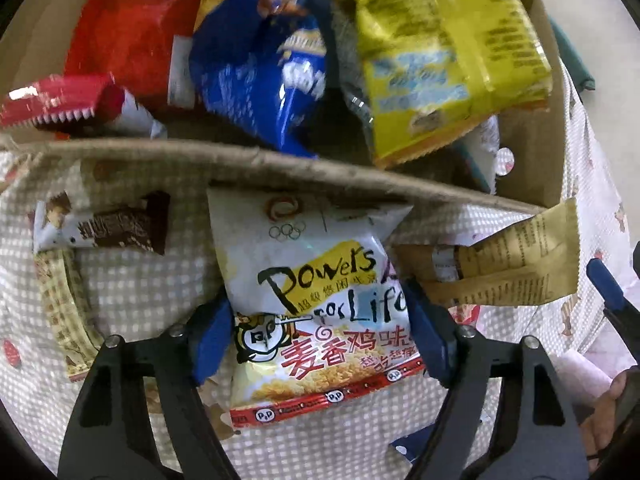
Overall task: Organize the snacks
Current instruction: 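Grasp the white Power's chip bag with the left gripper, then grasp the gold packet with the right gripper while the left holds the chip bag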
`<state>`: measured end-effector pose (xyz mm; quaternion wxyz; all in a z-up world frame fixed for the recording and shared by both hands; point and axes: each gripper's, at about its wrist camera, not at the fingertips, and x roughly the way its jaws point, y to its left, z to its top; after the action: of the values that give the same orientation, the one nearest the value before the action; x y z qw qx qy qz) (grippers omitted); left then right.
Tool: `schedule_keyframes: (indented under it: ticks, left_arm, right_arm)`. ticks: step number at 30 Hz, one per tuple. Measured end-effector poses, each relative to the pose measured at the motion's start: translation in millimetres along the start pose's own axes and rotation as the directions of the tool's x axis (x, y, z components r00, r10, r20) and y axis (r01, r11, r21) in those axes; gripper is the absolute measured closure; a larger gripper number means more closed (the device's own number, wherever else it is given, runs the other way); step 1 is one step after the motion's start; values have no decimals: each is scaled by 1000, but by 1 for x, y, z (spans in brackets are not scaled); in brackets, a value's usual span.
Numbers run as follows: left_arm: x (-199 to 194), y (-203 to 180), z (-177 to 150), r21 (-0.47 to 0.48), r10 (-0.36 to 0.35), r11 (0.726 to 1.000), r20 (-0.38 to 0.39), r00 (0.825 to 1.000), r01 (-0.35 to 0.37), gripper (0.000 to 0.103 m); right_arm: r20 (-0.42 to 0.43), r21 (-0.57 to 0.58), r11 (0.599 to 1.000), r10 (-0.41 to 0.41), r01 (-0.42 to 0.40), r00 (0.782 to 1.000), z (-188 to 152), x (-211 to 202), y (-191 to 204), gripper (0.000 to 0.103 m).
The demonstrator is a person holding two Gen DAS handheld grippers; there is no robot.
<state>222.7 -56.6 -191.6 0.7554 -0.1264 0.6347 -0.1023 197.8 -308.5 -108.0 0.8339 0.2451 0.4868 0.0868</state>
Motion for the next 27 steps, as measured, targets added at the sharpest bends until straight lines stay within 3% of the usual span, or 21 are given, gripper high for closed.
schedule_keyframes:
  ticks: [2, 4, 6, 12, 16, 19, 23, 27]
  left_arm:
    - [-1, -4, -2, 20, 6, 1000, 9, 1000, -6, 33]
    - [-6, -9, -4, 55, 5, 998, 13, 1000, -6, 48]
    - [-16, -6, -5, 72, -14, 997, 17, 1000, 13, 55]
    - [-50, -5, -29, 100, -15, 995, 22, 1000, 12, 57]
    - [-94, -7, -44, 142, -29, 990, 109, 994, 13, 57]
    - [-127, -6, -51, 184, -38, 983, 202, 979, 0, 57]
    - [-165, 5, -58, 203, -56, 979, 345, 937, -16, 57]
    - [-181, 20, -57, 200, -72, 980, 399, 914, -11, 57]
  right_arm:
    - [-13, -6, 1000, 1, -2, 1000, -1, 4, 3, 10]
    - [-29, -15, 1000, 2, -2, 1000, -3, 8, 5, 10]
    - [-48, -29, 1000, 5, -6, 999, -5, 12, 8, 10]
    - [-126, -51, 998, 39, -46, 991, -11, 30, 15, 10]
    - [-178, -62, 996, 50, -62, 983, -12, 47, 25, 12]
    - [-195, -93, 993, 47, -66, 980, -14, 56, 38, 12]
    - [-213, -128, 990, 34, -62, 976, -17, 66, 52, 19]
    - [-222, -139, 989, 21, -53, 975, -16, 77, 60, 23]
